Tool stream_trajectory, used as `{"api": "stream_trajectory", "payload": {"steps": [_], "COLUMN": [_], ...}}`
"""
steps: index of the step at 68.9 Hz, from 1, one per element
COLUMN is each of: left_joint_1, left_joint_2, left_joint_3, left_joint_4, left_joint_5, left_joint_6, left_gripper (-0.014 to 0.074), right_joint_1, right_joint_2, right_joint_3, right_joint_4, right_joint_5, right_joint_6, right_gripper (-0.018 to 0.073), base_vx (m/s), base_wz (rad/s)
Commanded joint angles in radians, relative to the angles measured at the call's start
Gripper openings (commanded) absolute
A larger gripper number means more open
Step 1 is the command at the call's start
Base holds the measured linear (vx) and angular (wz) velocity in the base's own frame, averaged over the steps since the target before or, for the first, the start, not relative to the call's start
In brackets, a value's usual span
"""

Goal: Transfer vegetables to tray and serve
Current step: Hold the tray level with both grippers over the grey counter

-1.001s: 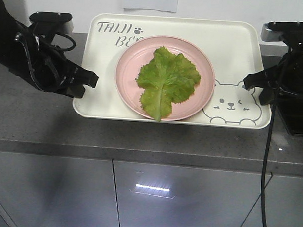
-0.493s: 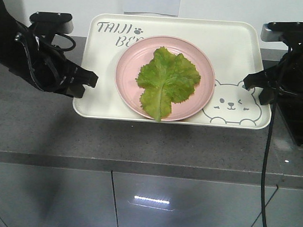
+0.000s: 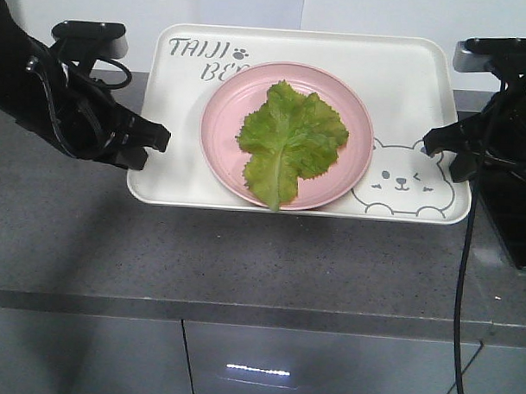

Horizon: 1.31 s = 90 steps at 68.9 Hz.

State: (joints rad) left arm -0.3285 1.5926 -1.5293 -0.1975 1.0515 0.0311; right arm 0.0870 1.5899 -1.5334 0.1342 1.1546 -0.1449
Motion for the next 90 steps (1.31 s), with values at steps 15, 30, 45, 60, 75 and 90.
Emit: {"api": "stream_trajectory", "payload": {"steps": [15,30,45,60,75,90], "left_joint_1": [-0.035,-0.035,-0.035,-0.035,-0.035,-0.035], "left_joint_2": [-0.045,-0.045,-0.045,-0.045,-0.045,-0.045], "left_joint_3": [-0.033,-0.033,-0.033,-0.033,-0.033,-0.033], "left_joint_4": [-0.192,-0.192,-0.192,-0.192,-0.192,-0.192], "left_joint_5": [-0.114,-0.114,-0.114,-0.114,-0.114,-0.114], "left_joint_6": [0.028,0.028,0.028,0.028,0.028,0.028], "left_gripper": [-0.0006,-0.0006,-0.0006,-0.0006,-0.0006,-0.0006], "right_joint_1": [0.026,0.026,0.026,0.026,0.026,0.026], "right_joint_2": [-0.043,-0.043,-0.043,-0.043,-0.043,-0.043], "right_joint_3": [-0.026,-0.026,-0.026,-0.026,-0.026,-0.026], "right_joint_4": [0.197,0.197,0.197,0.197,0.197,0.197], "right_joint_5": [-0.060,-0.060,-0.060,-0.060,-0.060,-0.060], "right_joint_6": [-0.040,-0.040,-0.040,-0.040,-0.040,-0.040], "right_gripper": [-0.0008,-0.0008,-0.0008,-0.0006,-0.0006,-0.0006], "base_vx": [0.07,0.07,0.06,0.06,0.06,0.06], "base_wz": [0.00,0.01,-0.01,-0.02,-0.01,-0.02]}}
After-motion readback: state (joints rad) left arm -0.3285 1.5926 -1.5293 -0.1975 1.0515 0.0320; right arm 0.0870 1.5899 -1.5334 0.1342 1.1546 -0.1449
